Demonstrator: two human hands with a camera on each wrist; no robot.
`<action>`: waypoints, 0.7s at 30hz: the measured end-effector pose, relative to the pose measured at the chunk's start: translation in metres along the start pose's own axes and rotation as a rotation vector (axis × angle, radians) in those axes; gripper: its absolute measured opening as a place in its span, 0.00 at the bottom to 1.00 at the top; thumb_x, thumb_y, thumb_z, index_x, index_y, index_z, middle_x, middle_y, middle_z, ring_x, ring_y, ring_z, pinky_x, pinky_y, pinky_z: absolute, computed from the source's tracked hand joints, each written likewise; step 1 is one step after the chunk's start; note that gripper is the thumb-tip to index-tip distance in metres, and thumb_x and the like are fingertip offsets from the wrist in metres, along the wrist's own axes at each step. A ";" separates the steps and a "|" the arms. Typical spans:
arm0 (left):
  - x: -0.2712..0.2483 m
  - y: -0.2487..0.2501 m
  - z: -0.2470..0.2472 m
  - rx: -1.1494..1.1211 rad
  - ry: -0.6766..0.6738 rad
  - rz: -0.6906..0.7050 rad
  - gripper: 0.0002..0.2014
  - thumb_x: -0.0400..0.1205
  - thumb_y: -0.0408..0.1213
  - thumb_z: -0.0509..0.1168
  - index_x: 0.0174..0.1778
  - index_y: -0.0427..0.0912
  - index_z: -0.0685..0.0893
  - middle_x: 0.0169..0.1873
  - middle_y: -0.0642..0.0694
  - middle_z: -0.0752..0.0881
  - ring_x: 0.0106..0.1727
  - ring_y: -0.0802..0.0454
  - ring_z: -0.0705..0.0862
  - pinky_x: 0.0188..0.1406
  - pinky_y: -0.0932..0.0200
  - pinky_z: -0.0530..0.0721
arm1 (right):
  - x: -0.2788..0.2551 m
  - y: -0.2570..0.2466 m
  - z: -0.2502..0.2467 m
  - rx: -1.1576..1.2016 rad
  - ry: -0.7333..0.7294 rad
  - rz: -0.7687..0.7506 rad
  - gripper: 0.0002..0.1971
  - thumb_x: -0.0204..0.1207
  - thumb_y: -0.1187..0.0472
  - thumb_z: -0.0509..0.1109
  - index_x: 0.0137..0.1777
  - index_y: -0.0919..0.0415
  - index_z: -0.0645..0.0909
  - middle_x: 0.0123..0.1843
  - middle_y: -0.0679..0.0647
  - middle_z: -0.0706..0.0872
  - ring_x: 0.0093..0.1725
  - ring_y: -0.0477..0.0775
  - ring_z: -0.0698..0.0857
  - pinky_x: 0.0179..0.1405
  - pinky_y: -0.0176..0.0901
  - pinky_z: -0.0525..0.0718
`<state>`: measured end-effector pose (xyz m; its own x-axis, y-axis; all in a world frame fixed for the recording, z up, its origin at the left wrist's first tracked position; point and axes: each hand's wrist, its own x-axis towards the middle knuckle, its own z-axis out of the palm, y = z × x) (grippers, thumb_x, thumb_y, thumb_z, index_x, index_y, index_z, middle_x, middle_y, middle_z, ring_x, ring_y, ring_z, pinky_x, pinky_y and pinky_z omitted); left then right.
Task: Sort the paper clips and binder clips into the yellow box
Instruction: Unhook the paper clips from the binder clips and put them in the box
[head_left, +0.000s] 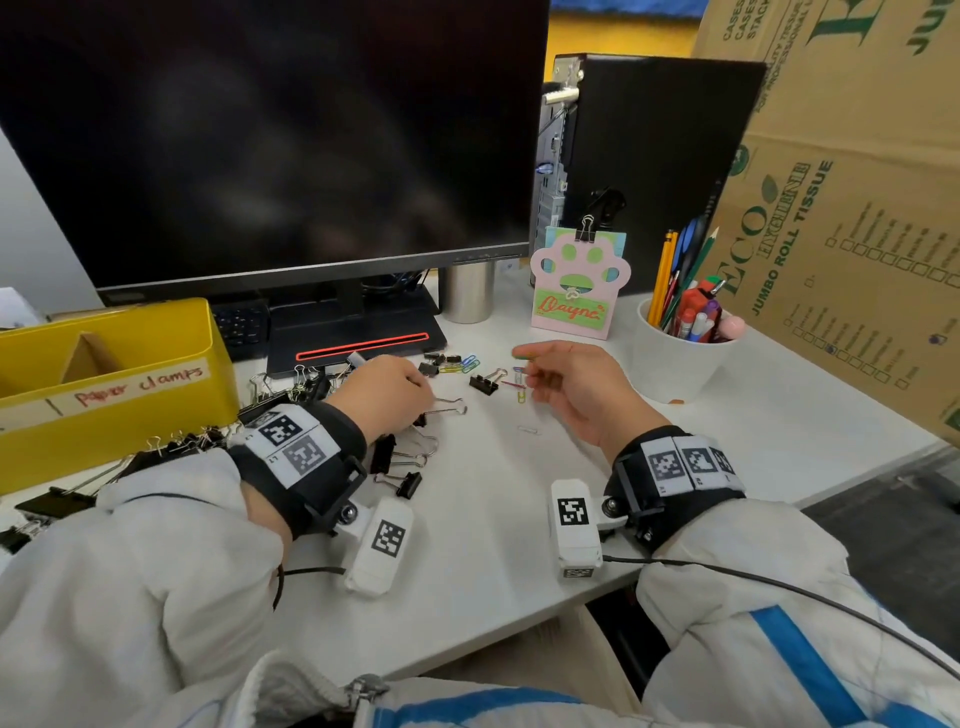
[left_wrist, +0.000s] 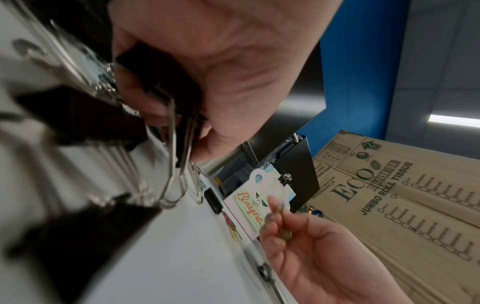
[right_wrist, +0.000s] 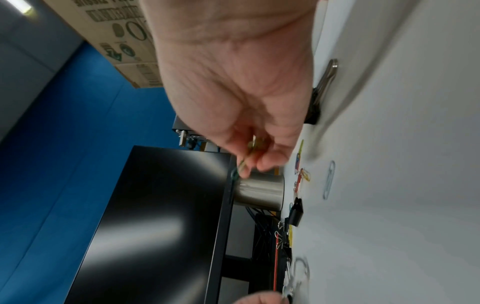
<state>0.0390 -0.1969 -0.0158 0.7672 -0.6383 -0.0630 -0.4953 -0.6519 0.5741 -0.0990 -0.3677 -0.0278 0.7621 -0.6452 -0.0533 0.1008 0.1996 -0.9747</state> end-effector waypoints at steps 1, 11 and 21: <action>0.002 -0.001 -0.005 0.123 -0.037 -0.020 0.12 0.86 0.40 0.60 0.59 0.45 0.86 0.56 0.44 0.87 0.52 0.46 0.86 0.57 0.50 0.87 | 0.002 0.000 -0.001 0.045 0.082 0.025 0.11 0.80 0.75 0.60 0.45 0.72 0.86 0.33 0.59 0.79 0.31 0.52 0.76 0.29 0.39 0.75; 0.017 0.024 -0.015 0.652 -0.044 -0.037 0.15 0.82 0.49 0.64 0.65 0.54 0.83 0.62 0.46 0.81 0.70 0.38 0.76 0.75 0.33 0.67 | 0.004 0.002 -0.011 -0.391 0.223 0.009 0.09 0.76 0.75 0.72 0.43 0.59 0.83 0.34 0.52 0.79 0.26 0.47 0.74 0.17 0.33 0.71; 0.007 0.049 0.004 0.695 -0.425 0.318 0.22 0.86 0.33 0.54 0.77 0.44 0.74 0.72 0.39 0.80 0.68 0.39 0.80 0.66 0.47 0.81 | 0.022 0.012 -0.003 -0.933 0.026 0.034 0.21 0.86 0.61 0.57 0.74 0.45 0.81 0.75 0.48 0.80 0.70 0.56 0.80 0.61 0.36 0.72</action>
<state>0.0182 -0.2350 0.0083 0.4018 -0.8407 -0.3630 -0.9027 -0.4302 -0.0026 -0.0831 -0.3815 -0.0408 0.7398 -0.6682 -0.0791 -0.4845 -0.4474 -0.7518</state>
